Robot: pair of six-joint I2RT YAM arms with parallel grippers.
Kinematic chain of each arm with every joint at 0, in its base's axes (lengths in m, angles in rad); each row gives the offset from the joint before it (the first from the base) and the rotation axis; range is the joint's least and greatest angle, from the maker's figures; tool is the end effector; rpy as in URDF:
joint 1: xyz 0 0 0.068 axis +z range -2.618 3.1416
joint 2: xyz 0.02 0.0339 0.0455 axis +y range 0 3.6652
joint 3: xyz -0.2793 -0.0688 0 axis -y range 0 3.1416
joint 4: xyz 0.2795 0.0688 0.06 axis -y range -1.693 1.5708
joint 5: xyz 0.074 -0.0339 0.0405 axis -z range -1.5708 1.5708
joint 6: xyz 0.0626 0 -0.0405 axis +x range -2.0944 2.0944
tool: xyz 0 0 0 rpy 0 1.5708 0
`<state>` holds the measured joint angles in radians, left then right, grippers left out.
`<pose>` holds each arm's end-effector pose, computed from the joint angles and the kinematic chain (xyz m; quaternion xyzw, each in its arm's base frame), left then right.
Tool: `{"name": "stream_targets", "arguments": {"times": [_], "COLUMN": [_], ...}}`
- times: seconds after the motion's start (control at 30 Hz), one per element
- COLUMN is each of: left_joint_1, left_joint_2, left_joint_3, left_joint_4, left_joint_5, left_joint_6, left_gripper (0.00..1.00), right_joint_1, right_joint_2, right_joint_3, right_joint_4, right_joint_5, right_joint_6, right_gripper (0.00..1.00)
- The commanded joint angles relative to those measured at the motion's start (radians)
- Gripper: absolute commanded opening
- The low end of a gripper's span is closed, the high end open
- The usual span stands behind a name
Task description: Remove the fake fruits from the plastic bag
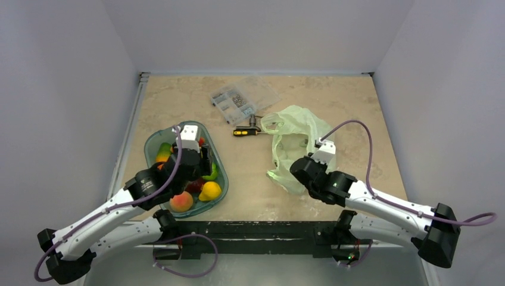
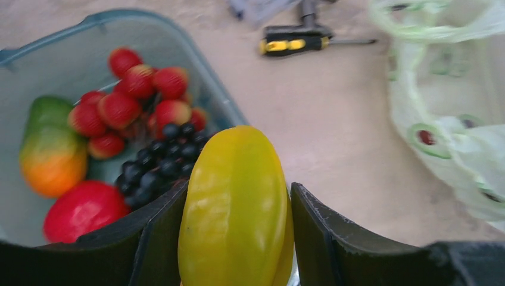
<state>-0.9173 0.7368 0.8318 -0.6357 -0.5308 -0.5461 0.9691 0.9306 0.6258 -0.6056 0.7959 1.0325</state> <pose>0.1440 -0.1359 0.3215 0.0280 0.8492 -0.1477 0.5062 0.1558 0.1478 0.2178 0.1532 0.8676 0.0538 0.4699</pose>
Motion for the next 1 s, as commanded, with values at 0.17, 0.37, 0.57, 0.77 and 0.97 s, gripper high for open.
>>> {"name": "stream_targets", "arguments": {"times": [0.17, 0.37, 0.57, 0.77, 0.97], "left_joint_1": [0.001, 0.001, 0.001, 0.003, 0.003], "left_joint_2": [0.111, 0.077, 0.073, 0.131, 0.091], "left_joint_3": [-0.077, -0.151, -0.171, -0.141, -0.092], "left_joint_4": [-0.449, -0.395, -0.308, -0.381, -0.384], "left_joint_5": [-0.381, -0.387, -0.386, -0.408, -0.402], "left_joint_6": [-0.566, -0.611, -0.528, -0.625, -0.561], "left_gripper": [0.00, 0.00, 0.14, 0.72, 1.00], "right_joint_1": [-0.003, -0.003, -0.002, -0.003, -0.003], "right_joint_2": [-0.022, -0.044, -0.031, -0.040, -0.055], "right_joint_3": [0.060, 0.055, 0.055, 0.067, 0.087], "right_joint_4": [0.008, 0.024, 0.036, 0.036, 0.007], "right_joint_5": [0.017, 0.012, 0.004, -0.001, 0.005], "right_joint_6": [-0.067, -0.092, -0.103, -0.129, -0.141], "right_gripper": [0.06, 0.07, 0.11, 0.23, 0.53]}}
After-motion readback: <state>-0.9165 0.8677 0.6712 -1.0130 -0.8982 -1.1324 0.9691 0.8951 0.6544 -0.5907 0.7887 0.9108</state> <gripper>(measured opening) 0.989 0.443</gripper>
